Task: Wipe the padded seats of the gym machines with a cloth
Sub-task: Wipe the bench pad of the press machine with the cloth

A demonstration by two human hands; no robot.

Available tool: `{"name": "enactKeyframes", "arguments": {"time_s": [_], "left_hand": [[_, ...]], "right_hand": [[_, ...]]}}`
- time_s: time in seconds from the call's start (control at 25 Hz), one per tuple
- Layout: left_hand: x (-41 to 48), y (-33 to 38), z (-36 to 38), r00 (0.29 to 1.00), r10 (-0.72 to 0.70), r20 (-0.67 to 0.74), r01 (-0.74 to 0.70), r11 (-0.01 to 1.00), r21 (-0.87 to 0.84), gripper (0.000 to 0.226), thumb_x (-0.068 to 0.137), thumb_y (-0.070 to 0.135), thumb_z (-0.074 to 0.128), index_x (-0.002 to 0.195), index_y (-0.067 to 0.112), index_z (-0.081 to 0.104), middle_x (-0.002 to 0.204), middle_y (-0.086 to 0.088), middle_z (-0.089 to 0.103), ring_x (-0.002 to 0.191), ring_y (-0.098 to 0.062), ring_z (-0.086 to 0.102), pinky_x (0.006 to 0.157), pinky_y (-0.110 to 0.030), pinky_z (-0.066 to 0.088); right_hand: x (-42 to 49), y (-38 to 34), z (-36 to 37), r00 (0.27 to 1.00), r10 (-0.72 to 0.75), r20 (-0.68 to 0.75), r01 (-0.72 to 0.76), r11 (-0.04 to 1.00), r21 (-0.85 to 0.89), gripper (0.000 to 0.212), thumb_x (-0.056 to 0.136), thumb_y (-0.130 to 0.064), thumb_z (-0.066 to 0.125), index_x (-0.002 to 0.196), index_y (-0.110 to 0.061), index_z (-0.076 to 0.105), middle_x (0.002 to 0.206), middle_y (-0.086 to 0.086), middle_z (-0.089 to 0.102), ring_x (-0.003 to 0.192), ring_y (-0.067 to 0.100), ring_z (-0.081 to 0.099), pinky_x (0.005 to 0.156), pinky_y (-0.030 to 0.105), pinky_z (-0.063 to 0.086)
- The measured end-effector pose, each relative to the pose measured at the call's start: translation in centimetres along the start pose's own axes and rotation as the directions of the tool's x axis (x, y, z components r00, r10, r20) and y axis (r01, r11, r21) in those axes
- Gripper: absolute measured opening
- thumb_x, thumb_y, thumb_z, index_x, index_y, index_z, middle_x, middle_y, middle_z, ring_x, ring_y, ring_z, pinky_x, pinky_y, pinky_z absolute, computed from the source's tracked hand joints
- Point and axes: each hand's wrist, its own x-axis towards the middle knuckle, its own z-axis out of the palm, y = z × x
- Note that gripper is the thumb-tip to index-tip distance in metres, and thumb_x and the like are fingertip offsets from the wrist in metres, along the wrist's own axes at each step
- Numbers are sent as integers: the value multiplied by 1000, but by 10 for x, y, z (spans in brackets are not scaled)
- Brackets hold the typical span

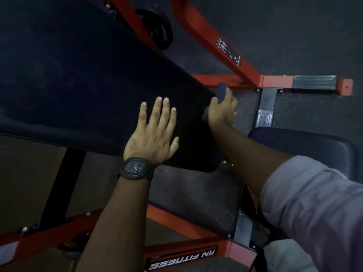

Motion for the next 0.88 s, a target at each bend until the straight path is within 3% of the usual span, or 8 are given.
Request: {"name": "enactKeyframes", "arguments": {"time_s": [0.16,0.2,0.28,0.32,0.48,0.64,0.8,0.88], "left_hand": [[1,-1,1,1000,2,-7,-2,1000,7,79,101,56,13,160,4,11,166,-26,8,155,-40,6,121,-63,3],[1,-1,1,1000,1,-5,-1,1000,-3,79,101,56,13,160,4,12,166,-26,8,155,-40,6,121,-63,3],[1,-1,2,1000,3,-12,-3,1000,-9,78,102,56,13,160,4,12,166,-26,9,155,-41,7,121,-63,3],[1,-1,2,1000,0,-16,-1,1000,-6,78,102,56,13,160,4,13,166,-26,9,155,-41,7,121,-63,4],[1,0,1,1000,3,-19,-2,1000,12,78,102,56,14,160,4,15,166,-26,11,155,-40,9,121,-63,4],[1,0,2,1000,4,-11,-4,1000,0,78,101,56,13,160,4,13,166,-26,9,155,-40,7,121,-63,5],[1,0,1,1000,-5,-1,5,1000,-1,78,101,56,14,160,4,12,166,-25,8,155,-40,6,121,-63,4],[2,-1,2,1000,-4,-4,4,1000,-6,79,101,57,13,160,5,12,167,-25,9,155,-40,6,121,-63,4]], "right_hand": [[-17,22,-4,796,-596,112,606,785,-128,67,90,-28,54,154,-33,37,161,3,30,134,32,41,107,41,37],[-3,24,-6,830,-548,103,558,820,-129,67,90,-30,52,154,-33,35,161,3,30,133,33,42,108,43,37],[18,14,-3,988,-152,1,151,988,-31,64,94,-30,49,156,-33,32,160,4,30,133,37,42,111,45,36],[16,8,0,999,-38,-15,38,999,-23,63,95,-30,49,156,-33,32,160,5,30,133,38,42,112,45,35],[-1,34,-6,873,-478,98,487,865,-120,66,91,-25,52,155,-32,35,160,4,30,135,34,39,108,43,36],[4,27,-3,999,-48,-16,46,993,-105,68,96,-28,52,159,-26,25,162,11,24,136,41,39,109,46,34],[-41,66,-15,911,-387,141,408,895,-182,70,97,-27,53,159,-31,21,166,7,17,143,32,31,108,45,36],[-7,60,-18,962,-266,57,271,953,-132,68,97,-26,52,159,-28,24,163,11,24,141,35,36,109,46,34]]}}
